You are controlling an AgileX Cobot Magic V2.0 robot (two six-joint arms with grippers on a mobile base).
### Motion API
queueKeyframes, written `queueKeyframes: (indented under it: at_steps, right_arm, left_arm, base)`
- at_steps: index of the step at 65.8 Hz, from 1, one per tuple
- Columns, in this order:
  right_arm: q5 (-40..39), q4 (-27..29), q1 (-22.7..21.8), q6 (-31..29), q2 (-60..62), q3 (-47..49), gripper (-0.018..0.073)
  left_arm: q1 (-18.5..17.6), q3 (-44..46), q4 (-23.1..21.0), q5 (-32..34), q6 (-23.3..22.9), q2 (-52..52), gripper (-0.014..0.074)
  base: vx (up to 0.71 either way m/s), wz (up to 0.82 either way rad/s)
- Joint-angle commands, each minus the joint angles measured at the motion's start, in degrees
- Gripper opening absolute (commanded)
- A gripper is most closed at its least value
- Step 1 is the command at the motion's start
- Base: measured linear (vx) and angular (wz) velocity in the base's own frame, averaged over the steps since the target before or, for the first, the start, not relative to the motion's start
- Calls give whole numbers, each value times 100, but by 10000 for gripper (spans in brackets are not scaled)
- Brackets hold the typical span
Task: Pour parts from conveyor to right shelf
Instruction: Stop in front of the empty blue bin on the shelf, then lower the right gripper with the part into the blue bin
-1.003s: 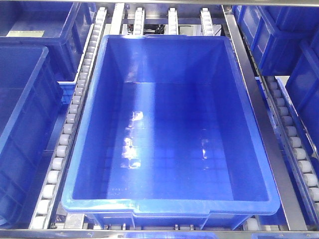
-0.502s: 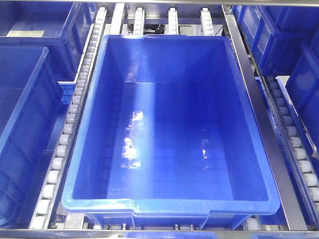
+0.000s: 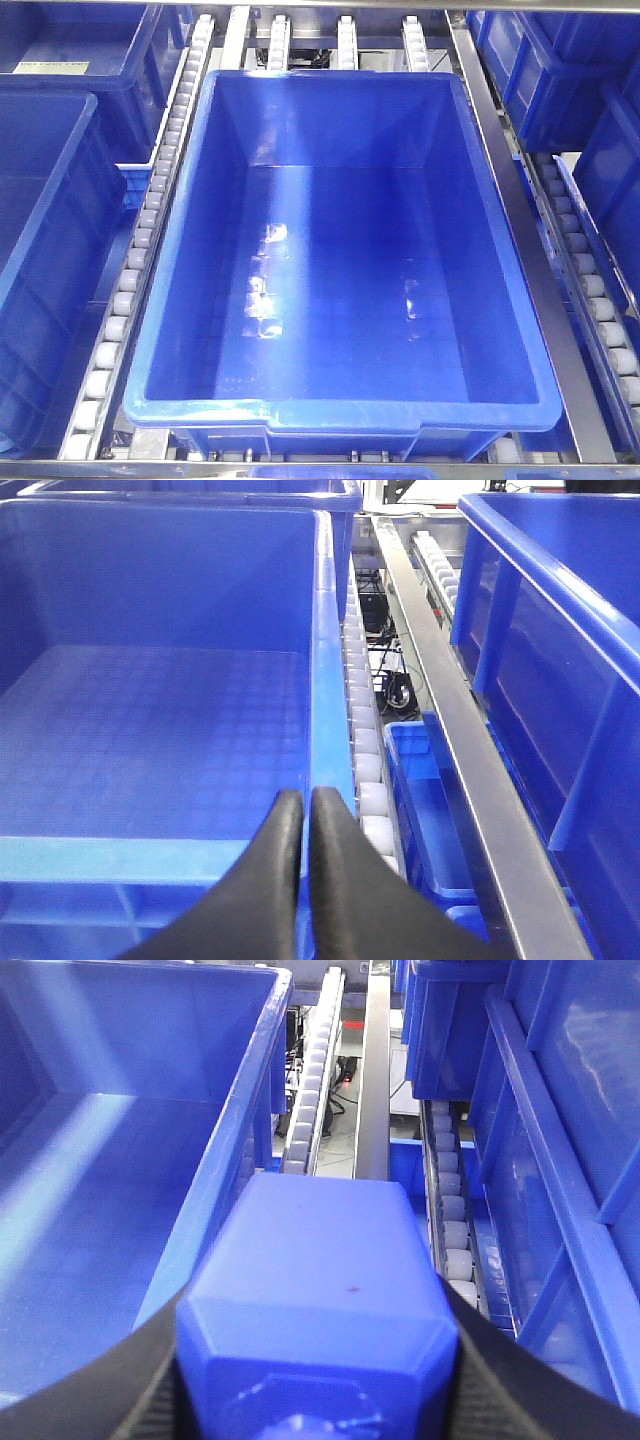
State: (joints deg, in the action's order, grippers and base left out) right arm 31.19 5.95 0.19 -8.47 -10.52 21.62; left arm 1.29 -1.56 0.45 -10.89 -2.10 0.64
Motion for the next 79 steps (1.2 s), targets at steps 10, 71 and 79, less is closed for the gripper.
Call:
queueKeyframes:
  at_steps: [10, 71, 79]
  right_arm:
    - [-507, 330, -31, -19, -138, 160, -5]
    - [-246, -210, 2337, 492, -6999, 4525, -5]
    - [245, -143, 2440, 400, -7914, 5316, -5]
  left_arm:
    - [16, 110, -45, 405, -49, 78, -6]
    - [16, 110, -45, 405, -49, 78, -6]
    - [16, 110, -45, 405, -49, 78, -6]
  base:
    - [0, 0]
    - [0, 0]
    - [0, 0]
